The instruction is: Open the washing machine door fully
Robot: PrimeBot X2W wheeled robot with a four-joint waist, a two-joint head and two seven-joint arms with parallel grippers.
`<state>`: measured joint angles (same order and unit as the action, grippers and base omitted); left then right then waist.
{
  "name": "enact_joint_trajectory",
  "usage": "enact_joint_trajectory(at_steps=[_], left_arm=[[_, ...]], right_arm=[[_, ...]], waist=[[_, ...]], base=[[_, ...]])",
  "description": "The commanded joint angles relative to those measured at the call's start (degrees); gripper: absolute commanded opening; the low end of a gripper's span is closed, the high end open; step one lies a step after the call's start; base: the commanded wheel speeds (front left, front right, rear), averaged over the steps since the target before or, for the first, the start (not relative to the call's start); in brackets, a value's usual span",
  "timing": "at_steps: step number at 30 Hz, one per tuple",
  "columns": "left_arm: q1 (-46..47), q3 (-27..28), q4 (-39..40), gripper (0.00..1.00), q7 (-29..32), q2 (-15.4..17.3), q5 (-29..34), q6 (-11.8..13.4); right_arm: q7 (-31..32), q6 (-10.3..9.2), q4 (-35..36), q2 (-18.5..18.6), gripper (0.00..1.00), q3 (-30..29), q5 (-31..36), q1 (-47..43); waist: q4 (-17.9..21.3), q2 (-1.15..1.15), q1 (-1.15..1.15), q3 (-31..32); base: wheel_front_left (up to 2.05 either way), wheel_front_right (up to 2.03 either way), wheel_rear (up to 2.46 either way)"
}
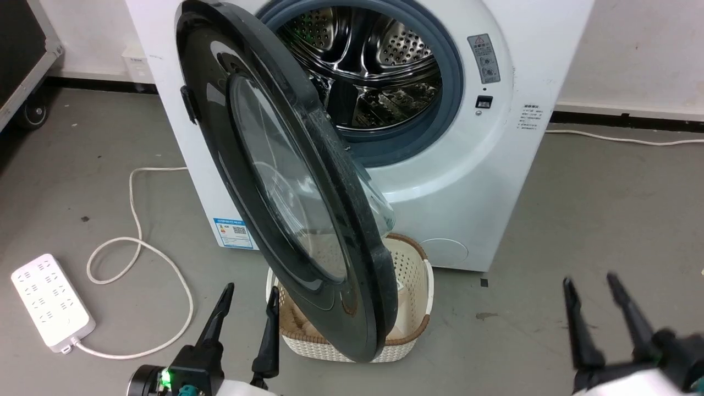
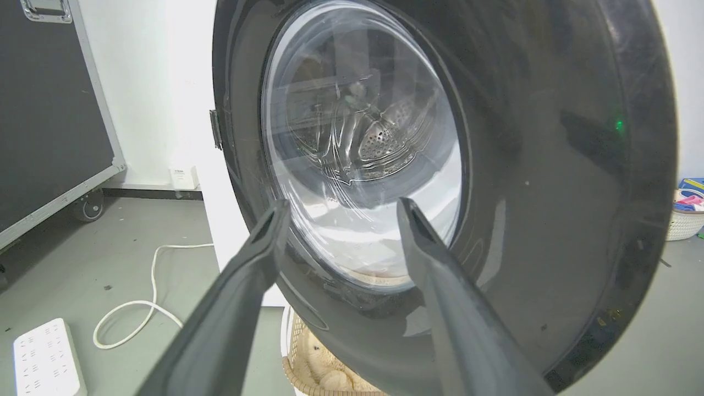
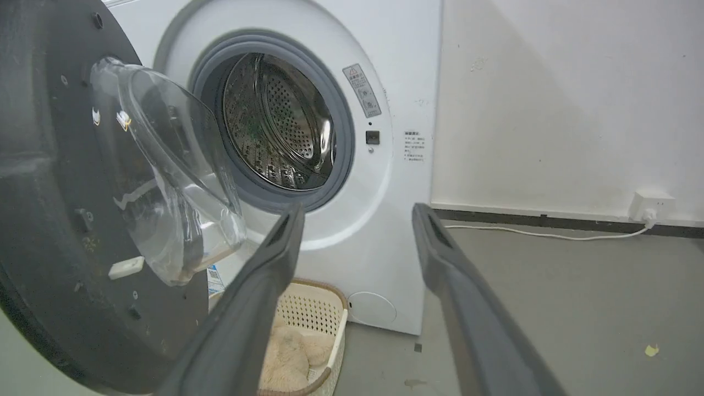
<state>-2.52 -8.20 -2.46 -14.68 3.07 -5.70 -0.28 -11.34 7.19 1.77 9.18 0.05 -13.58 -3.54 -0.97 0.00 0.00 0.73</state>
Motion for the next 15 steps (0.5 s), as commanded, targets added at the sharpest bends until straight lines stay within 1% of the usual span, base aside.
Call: enact_joint_trajectory(at_steps=[1, 5, 12, 13, 14, 15], left_arm=[[-0.94, 0.11, -0.36, 1.00, -0.32, 0.14, 0.12, -0.44], [-1.57, -0.10, -1.02, 1.00, -0.32, 0.11, 0.26, -0.59], [-1.83, -0.26, -1.65, 1.00, -0.32, 0.04, 0.38, -0.56], [-1.78, -0.28, -1.69, 0.83, -0.32, 0.03, 0.37, -0.58], [-1.69, -0.34, -1.64, 0.20, -0.32, 0.03, 0.35, -0.68], [-1.60, -0.54, -1.55, 0.00, -0.32, 0.05, 0.32, -1.14]], right_arm=[[-0.71, 0.30, 0.31, -2.13, 1.00, -0.95, 2.15, -1.94], [-1.28, 0.30, -0.49, -5.00, 1.00, -2.87, 5.78, -4.34], [-1.81, 0.30, -1.63, -6.18, 1.00, -2.72, 7.03, -5.28], [-1.86, 0.30, -1.75, -6.21, 1.00, -2.82, 6.94, -5.22], [-1.89, 0.30, -1.83, -6.24, 1.00, -2.97, 6.81, -5.12], [-1.90, 0.30, -1.94, -6.26, 1.00, -3.21, 6.42, -5.02]], waist=[[0.15, 0.00, 0.00, 0.00], [0.44, 0.00, 0.00, 0.25], [0.62, 0.00, 0.00, 0.50], [0.63, 0.00, 0.00, 0.50], [0.64, 0.00, 0.00, 0.48], [0.66, 0.00, 0.00, 0.47]], base=[[0.00, 0.00, 0.00], [0.00, 0.00, 0.00], [0.00, 0.00, 0.00], [0.00, 0.00, 0.00], [0.00, 0.00, 0.00], [0.00, 0.00, 0.00]])
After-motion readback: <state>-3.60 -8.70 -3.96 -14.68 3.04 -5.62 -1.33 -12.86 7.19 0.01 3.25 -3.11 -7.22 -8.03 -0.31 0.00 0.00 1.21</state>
